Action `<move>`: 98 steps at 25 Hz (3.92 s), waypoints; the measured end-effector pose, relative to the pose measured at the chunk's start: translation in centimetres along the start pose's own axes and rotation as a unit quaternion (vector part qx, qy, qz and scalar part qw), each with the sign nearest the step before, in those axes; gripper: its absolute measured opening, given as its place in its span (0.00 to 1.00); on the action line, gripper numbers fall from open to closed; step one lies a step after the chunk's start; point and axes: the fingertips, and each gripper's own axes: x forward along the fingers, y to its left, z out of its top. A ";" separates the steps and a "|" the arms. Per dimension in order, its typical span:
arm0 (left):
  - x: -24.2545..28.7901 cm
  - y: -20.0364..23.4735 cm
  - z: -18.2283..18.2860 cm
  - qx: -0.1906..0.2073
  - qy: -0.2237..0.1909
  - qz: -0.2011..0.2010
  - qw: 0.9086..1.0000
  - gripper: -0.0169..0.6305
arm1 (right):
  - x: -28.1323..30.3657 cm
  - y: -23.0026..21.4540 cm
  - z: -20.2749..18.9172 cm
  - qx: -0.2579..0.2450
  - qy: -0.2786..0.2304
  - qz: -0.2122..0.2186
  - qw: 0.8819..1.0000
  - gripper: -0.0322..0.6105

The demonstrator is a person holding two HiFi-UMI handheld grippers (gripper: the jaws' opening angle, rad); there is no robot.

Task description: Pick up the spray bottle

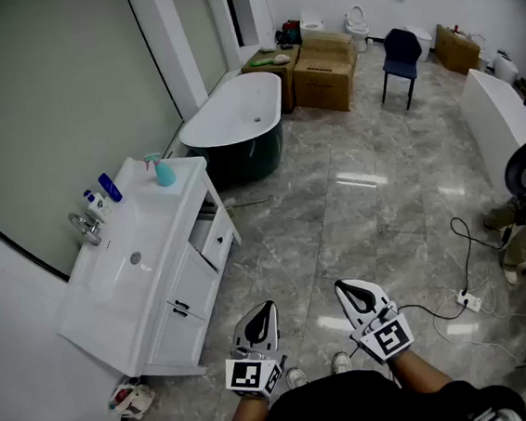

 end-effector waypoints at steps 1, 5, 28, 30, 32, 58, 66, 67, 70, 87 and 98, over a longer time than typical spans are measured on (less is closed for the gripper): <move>-0.1 0.1 0.1 0.000 0.000 0.000 1.000 0.02 | 0.1 0.2 0.1 -0.002 0.000 0.000 1.000 0.05; -0.7 0.8 0.3 0.000 0.001 -0.001 1.000 0.02 | 0.4 1.0 0.3 -0.006 -0.001 0.000 1.000 0.05; -2.9 8.9 -1.4 -0.013 0.013 0.001 1.000 0.02 | 7.2 3.8 -1.3 0.037 -0.015 -0.066 0.997 0.89; -1.9 10.0 -1.6 -0.014 0.016 0.005 1.000 0.02 | 8.9 3.3 -1.7 0.035 -0.013 -0.061 0.997 0.96; -0.5 11.1 -1.8 -0.013 0.019 0.008 1.000 0.02 | 10.8 2.4 -2.1 0.040 -0.012 -0.054 0.998 0.97; 20.1 23.5 -0.3 -0.009 0.032 0.084 0.996 0.02 | 32.7 -13.3 -5.7 0.051 0.001 0.018 0.999 0.97; 21.6 27.0 -1.3 -0.012 0.046 0.113 0.992 0.02 | 38.4 -14.1 -7.1 0.073 -0.002 0.042 0.996 0.97; 21.7 27.6 -1.4 -0.011 0.046 0.116 0.992 0.02 | 39.3 -14.0 -6.9 0.076 -0.005 0.046 0.996 0.97; 22.4 30.0 -1.7 -0.011 0.043 0.124 0.991 0.02 | 42.4 -13.2 -6.9 0.070 -0.005 0.059 0.996 0.97; 24.0 47.5 0.7 -0.019 0.034 0.185 0.982 0.02 | 62.2 -5.9 -5.1 0.083 -0.007 0.164 0.983 0.97; 23.5 56.3 1.9 -0.013 0.024 0.207 0.978 0.02 | 70.0 -3.3 -6.0 0.063 0.010 0.184 0.981 0.97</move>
